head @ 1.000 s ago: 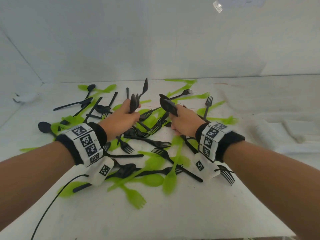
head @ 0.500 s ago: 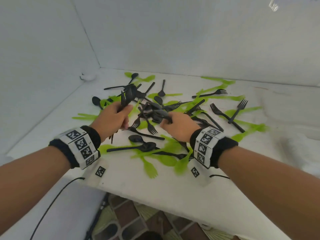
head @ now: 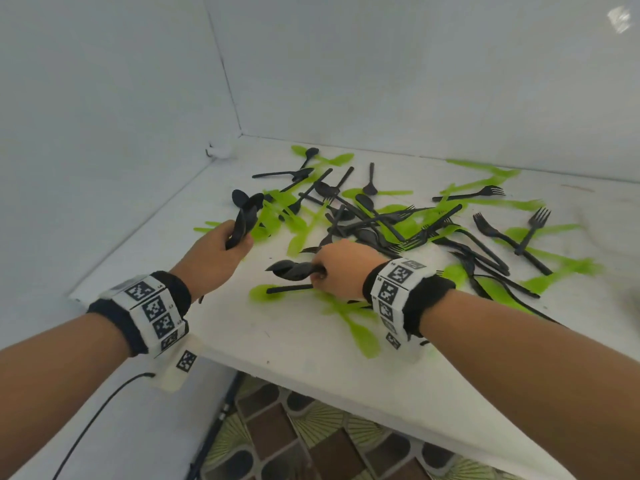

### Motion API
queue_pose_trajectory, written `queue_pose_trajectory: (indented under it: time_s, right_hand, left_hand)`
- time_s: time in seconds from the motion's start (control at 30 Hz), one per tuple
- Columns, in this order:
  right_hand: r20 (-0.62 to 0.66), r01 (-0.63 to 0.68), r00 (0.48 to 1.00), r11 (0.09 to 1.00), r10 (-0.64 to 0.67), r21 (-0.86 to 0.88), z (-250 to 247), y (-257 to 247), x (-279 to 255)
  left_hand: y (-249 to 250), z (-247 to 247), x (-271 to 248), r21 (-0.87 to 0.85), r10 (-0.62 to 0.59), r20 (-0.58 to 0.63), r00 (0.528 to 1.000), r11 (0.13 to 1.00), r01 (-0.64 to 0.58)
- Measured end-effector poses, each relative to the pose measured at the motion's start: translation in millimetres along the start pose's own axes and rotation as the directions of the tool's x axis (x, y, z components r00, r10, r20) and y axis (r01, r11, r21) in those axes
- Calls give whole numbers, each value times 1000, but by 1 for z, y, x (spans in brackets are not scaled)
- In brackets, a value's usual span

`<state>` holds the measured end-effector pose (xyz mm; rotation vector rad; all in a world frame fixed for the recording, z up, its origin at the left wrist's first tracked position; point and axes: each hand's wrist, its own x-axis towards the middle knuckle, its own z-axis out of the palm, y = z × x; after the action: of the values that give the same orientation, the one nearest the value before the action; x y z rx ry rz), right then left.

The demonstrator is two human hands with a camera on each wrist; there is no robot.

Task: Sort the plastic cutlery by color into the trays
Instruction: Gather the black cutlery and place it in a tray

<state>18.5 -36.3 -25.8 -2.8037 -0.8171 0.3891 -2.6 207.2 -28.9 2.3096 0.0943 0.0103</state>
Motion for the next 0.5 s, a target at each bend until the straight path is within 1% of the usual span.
queue_pose_trajectory:
  time_s: [0.1,0.17,0.27,0.3,0.37,0.43,0.5]
  right_hand:
    - [-43,-42,998,999,41,-20,-5,-1,9]
    - [-68,-73,995,997,75,21,-12,2,12]
    - [-181,-133,971,984,153,118,-24,11,15]
    - [-227,-167,953,972,203,167,-28,14,15]
    - [-307,-240,895,929,324,281,-34,26,13]
    - [-359,-278,826,869,434,409,-37,38,7]
    - [-382,-262,765,792,519,551,-38,48,-2]
  left_hand:
    - [-13,-8,7,33,19,43,999,999,-21]
    - [-14,-12,11,43,41,44,998,998,-42]
    - [-14,-11,17,18,76,49,996,997,-77]
    - [-12,-10,17,28,95,72,993,995,-97]
    - [-8,-2,17,69,154,156,976,984,-166]
    - [-1,9,15,95,225,264,938,962,-257]
    - [9,24,13,86,310,357,881,928,-362]
